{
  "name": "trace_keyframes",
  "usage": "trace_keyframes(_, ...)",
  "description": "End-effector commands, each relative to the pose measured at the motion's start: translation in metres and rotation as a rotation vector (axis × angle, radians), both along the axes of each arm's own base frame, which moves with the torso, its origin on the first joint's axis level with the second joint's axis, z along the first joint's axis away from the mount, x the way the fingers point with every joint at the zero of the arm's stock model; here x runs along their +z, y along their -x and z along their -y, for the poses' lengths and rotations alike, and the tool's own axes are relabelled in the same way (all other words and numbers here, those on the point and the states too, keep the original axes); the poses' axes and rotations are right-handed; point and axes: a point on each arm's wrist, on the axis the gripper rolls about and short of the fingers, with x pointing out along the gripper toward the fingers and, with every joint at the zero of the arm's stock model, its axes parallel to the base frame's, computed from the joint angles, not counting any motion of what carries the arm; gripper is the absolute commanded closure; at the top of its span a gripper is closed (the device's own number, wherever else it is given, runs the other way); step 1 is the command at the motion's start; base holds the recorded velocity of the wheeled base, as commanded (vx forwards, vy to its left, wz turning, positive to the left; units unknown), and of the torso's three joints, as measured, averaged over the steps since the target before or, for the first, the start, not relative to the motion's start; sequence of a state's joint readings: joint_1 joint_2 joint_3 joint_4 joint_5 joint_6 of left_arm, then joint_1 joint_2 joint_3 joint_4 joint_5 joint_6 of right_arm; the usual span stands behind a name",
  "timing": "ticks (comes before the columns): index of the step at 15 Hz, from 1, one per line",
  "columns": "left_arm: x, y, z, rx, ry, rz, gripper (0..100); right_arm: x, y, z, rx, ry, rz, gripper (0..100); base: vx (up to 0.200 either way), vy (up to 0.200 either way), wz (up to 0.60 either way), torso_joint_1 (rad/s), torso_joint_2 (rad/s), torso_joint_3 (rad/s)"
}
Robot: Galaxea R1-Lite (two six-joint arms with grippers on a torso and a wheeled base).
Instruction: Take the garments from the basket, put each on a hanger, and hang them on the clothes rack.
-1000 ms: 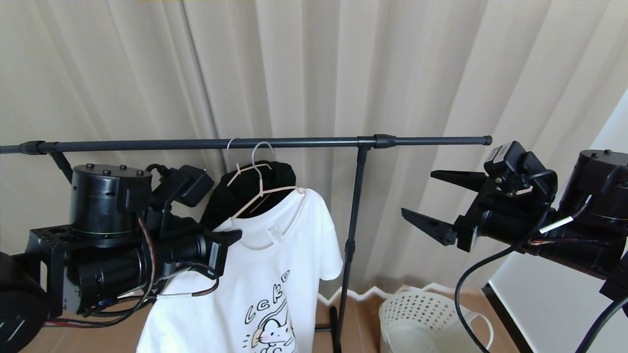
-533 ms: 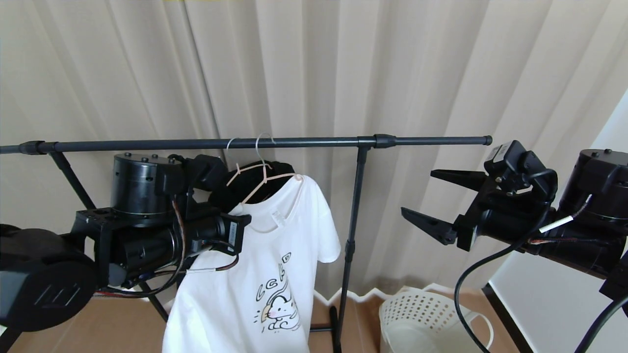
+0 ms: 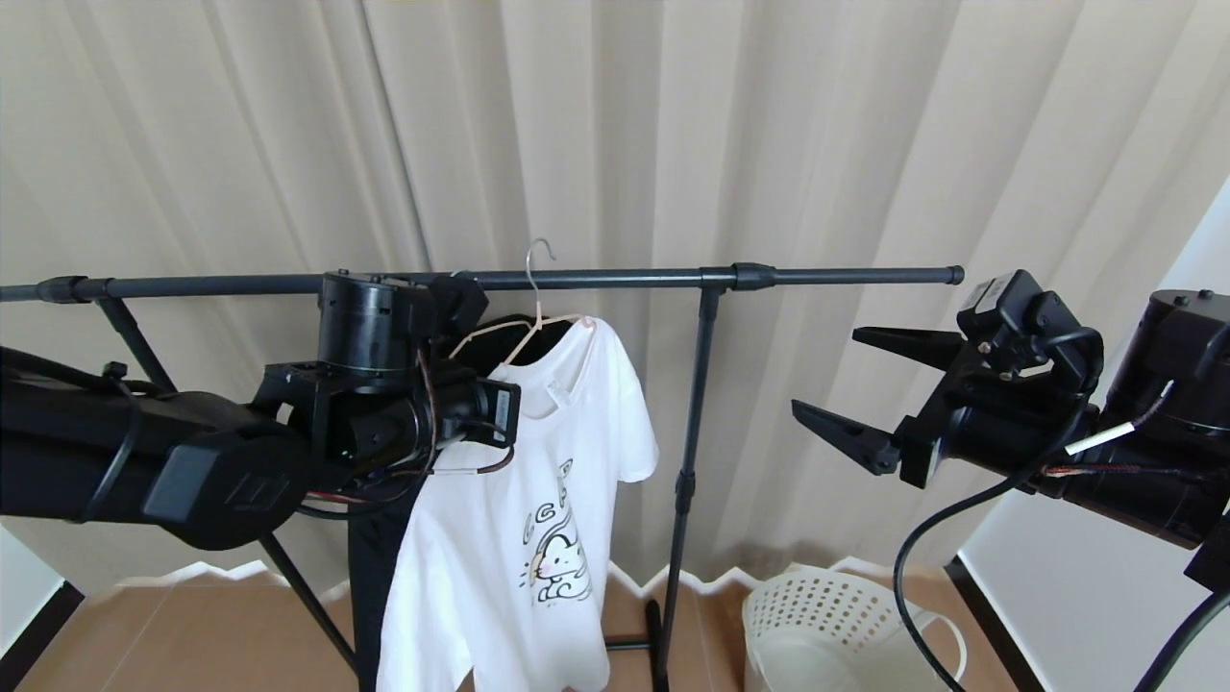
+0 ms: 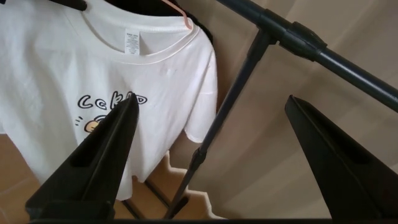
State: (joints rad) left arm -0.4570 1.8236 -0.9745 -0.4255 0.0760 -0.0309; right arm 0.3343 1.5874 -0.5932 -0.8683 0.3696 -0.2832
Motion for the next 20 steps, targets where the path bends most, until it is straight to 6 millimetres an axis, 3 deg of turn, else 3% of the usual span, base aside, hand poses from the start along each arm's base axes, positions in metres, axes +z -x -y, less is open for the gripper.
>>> trace_keyframes(1,-0.007,-0.014,0.006,0.006,0.0,-0.01,100,0.0,0.001,0.0,0.002,0.0,0.002,0,0.0,0.0,0.0,0.0,0.0,0.0)
trace_keyframes(10,-0.023,-0.054,0.02,0.032,0.027,-0.015,100,-0.001,0.001,0.0,0.001,0.003,-0.001,0,0.0,0.0,0.0,0.0,0.0,0.0)
trace_keyframes(17,-0.037,-0.053,0.019,0.034,0.011,-0.054,100,-0.002,0.0,-0.001,0.001,0.004,-0.004,0,0.0,0.0,0.0,0.0,0.0,0.0)
trace_keyframes(18,-0.038,-0.053,0.019,0.032,0.009,-0.057,0,-0.002,0.0,0.0,0.001,0.004,-0.004,0,0.0,0.0,0.0,0.0,0.0,0.0)
trace_keyframes(20,-0.037,-0.053,0.019,0.033,0.012,-0.057,0,-0.002,-0.001,-0.001,0.001,0.004,-0.006,0,0.0,0.0,0.0,0.0,0.0,0.0)
